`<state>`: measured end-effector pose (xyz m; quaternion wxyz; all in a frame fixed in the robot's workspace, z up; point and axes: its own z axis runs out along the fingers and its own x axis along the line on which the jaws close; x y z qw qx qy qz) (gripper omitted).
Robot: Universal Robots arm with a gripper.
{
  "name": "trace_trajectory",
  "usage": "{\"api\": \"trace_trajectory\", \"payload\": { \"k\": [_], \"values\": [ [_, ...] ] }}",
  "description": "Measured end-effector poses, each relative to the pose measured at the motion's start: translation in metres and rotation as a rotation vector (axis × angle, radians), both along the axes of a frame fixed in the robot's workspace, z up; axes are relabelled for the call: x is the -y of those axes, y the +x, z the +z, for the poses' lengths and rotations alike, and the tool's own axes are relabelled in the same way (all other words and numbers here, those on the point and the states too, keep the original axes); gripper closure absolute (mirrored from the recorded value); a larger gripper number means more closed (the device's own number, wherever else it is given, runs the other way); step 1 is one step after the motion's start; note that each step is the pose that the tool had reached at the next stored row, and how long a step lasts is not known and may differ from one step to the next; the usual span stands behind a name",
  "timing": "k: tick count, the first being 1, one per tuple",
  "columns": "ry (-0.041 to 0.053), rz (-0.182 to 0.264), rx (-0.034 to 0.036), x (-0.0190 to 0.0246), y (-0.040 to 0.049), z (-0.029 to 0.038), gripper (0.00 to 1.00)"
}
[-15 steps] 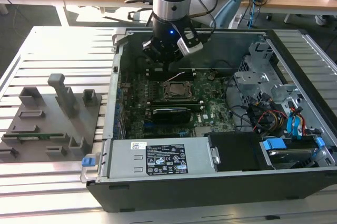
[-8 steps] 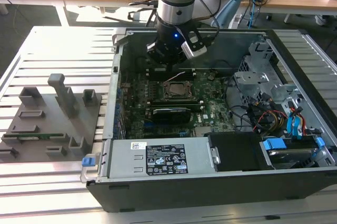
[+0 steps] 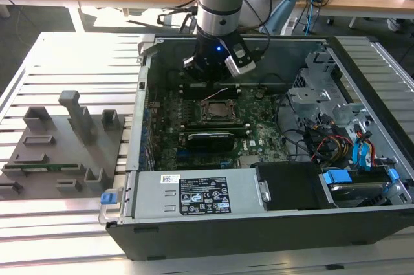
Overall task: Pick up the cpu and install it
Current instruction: 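Install the first cpu locking lever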
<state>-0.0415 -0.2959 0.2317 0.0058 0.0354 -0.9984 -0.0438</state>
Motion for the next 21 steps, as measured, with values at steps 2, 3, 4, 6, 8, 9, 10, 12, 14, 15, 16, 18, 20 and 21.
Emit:
{"api": "trace_trajectory", "payload": {
  "k": [2, 3, 4, 6, 8, 9, 10, 12, 14, 15, 16, 18, 20, 21],
  "values": [
    [0.0000, 0.001, -0.0003, -0.0001, 0.0010, -0.0044, 0.89],
    [0.0000, 0.002, -0.0003, -0.0002, 0.0011, -0.0056, 0.89],
    [0.0001, 0.002, -0.0003, -0.0005, 0.0012, -0.0065, 0.89],
    [-0.0001, 0.004, -0.0005, -0.0016, 0.0012, -0.0073, 0.89],
    [0.0000, 0.007, -0.0004, -0.0026, 0.0012, -0.0086, 0.89],
    [0.0000, 0.009, -0.0004, -0.0029, 0.0013, -0.0093, 0.89],
    [0.0000, 0.010, -0.0004, -0.0031, 0.0014, -0.0101, 0.89],
    [-0.0001, 0.014, -0.0004, -0.0037, 0.0025, -0.0117, 0.89],
    [0.0000, 0.016, -0.0004, -0.0038, 0.0033, -0.0131, 0.89],
    [0.0000, 0.017, -0.0004, -0.0039, 0.0038, -0.0138, 0.89],
    [0.0000, 0.018, -0.0005, -0.0039, 0.0044, -0.0144, 0.89],
    [0.0000, 0.019, -0.0009, -0.0039, 0.0076, -0.0175, 0.89],
    [-0.0001, 0.020, -0.0012, -0.0039, 0.0094, -0.0194, 0.89],
    [-0.0001, 0.020, -0.0013, -0.0039, 0.0107, -0.0207, 0.89]
  ]
}}
